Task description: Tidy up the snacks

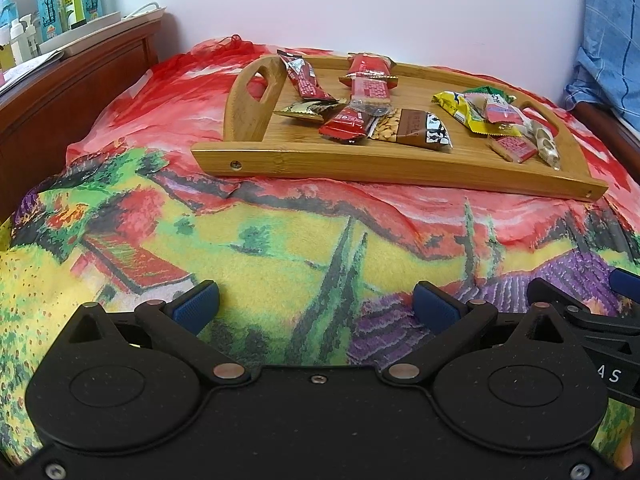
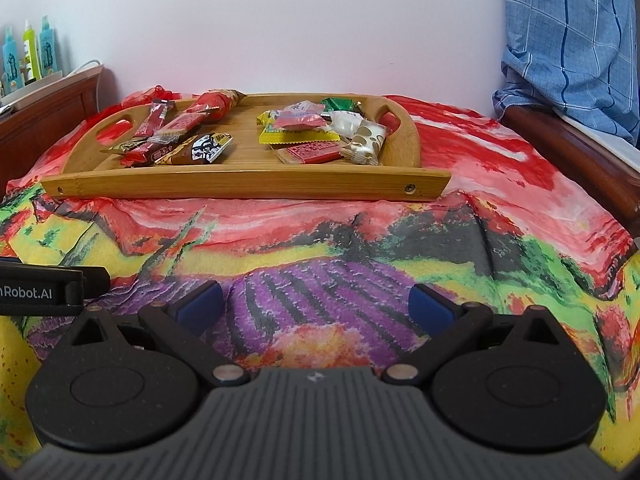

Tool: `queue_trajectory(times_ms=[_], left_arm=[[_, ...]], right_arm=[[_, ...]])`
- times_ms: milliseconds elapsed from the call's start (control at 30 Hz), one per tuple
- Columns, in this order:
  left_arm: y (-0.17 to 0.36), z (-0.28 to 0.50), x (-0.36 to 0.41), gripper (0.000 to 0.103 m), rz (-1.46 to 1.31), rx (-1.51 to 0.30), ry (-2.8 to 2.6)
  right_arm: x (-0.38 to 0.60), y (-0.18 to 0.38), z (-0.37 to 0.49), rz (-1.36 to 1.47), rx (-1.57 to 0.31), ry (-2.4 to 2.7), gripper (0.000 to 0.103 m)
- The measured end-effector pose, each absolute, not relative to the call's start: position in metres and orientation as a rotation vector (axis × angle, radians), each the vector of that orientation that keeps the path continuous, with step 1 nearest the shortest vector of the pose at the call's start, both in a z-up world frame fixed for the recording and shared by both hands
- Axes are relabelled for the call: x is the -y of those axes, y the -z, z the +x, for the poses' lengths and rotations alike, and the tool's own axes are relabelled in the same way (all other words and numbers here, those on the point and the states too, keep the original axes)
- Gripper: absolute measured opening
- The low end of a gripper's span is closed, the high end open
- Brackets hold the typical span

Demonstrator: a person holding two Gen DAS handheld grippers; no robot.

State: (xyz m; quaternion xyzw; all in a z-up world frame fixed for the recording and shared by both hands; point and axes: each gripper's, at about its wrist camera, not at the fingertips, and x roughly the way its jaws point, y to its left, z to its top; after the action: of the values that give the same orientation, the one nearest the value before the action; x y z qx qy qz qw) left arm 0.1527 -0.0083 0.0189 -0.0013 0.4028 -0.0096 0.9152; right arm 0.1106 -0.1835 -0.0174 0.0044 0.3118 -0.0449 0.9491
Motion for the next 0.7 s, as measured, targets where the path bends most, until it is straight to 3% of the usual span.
queue_trajectory(times_ms=[700], left_arm=[[-0.0184,0.1509,0.0096,0.103,0.008,-0.821,0.011]], right_arm=[[0.1829,0.0173,0.1107,0.009,-0.635,0.092,0.103]])
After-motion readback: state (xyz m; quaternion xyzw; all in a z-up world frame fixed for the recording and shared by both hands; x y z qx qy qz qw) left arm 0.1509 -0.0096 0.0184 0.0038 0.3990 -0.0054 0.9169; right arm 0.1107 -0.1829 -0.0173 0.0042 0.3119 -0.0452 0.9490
